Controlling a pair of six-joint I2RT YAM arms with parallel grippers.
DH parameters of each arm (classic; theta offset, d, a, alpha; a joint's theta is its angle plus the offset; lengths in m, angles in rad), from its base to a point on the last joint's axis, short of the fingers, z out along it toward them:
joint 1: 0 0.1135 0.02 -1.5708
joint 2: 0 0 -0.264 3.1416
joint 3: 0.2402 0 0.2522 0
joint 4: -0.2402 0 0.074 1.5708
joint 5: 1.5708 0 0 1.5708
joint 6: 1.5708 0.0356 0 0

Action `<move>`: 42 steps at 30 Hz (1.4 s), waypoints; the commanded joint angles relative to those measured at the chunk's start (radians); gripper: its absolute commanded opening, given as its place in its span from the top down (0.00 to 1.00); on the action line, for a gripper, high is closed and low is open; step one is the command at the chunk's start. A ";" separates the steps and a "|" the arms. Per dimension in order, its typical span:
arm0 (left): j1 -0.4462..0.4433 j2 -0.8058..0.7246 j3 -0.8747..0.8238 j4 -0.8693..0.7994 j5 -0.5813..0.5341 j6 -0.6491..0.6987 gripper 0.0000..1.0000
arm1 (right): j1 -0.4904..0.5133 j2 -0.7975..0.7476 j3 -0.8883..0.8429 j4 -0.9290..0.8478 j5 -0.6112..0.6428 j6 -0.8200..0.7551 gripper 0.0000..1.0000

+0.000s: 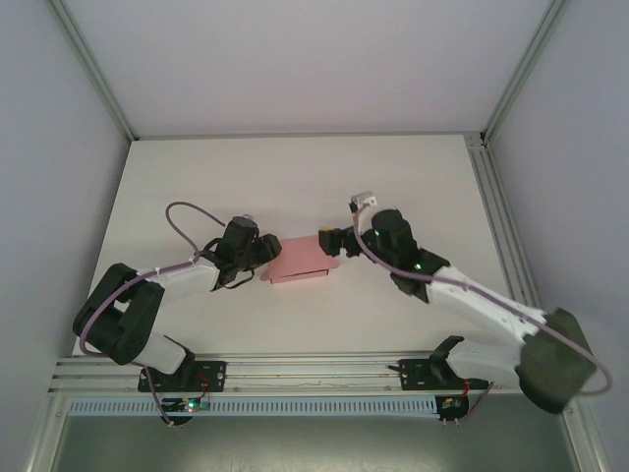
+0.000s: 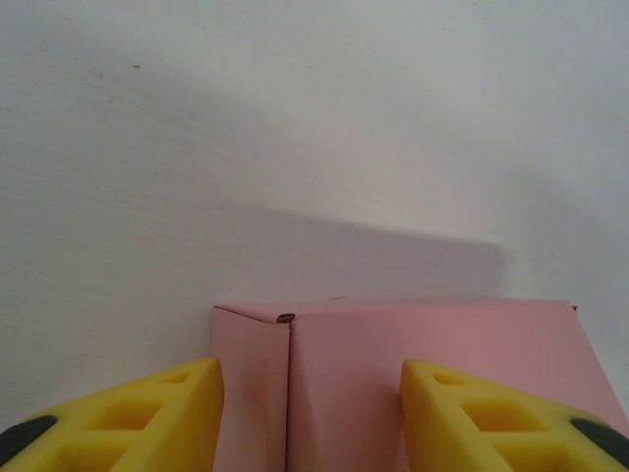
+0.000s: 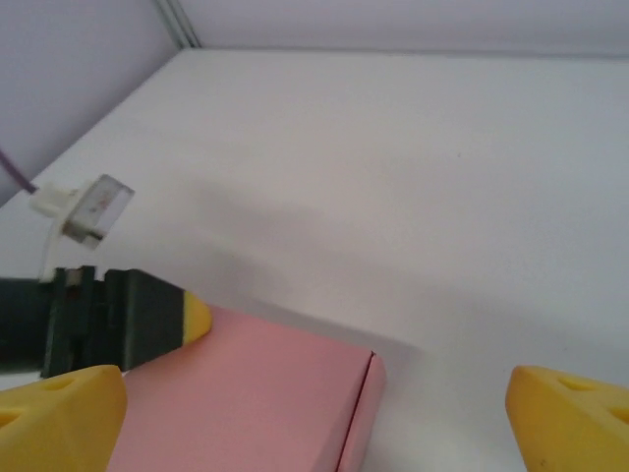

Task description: Assemble paper box

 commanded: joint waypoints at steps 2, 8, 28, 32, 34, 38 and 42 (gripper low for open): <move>-0.012 -0.005 -0.025 -0.100 -0.041 0.039 0.49 | -0.011 0.223 0.078 -0.089 -0.107 0.063 0.02; -0.015 -0.013 -0.025 -0.097 -0.028 0.054 0.49 | -0.028 0.401 0.091 -0.111 -0.160 0.063 0.06; -0.025 0.003 -0.087 0.032 0.056 0.061 0.72 | -0.124 0.493 -0.033 0.051 -0.372 0.241 0.23; -0.011 0.019 -0.125 0.135 0.107 0.021 0.81 | -0.173 0.413 0.006 -0.026 -0.419 0.249 0.17; -0.006 0.026 -0.139 0.177 0.129 -0.003 0.84 | -0.190 0.372 0.021 -0.074 -0.427 0.242 0.15; 0.006 0.028 -0.171 0.248 0.152 -0.049 0.86 | -0.209 0.300 0.021 -0.133 -0.428 0.237 0.12; 0.025 0.028 -0.214 0.322 0.164 -0.094 0.89 | -0.220 0.280 0.004 -0.143 -0.488 0.262 0.11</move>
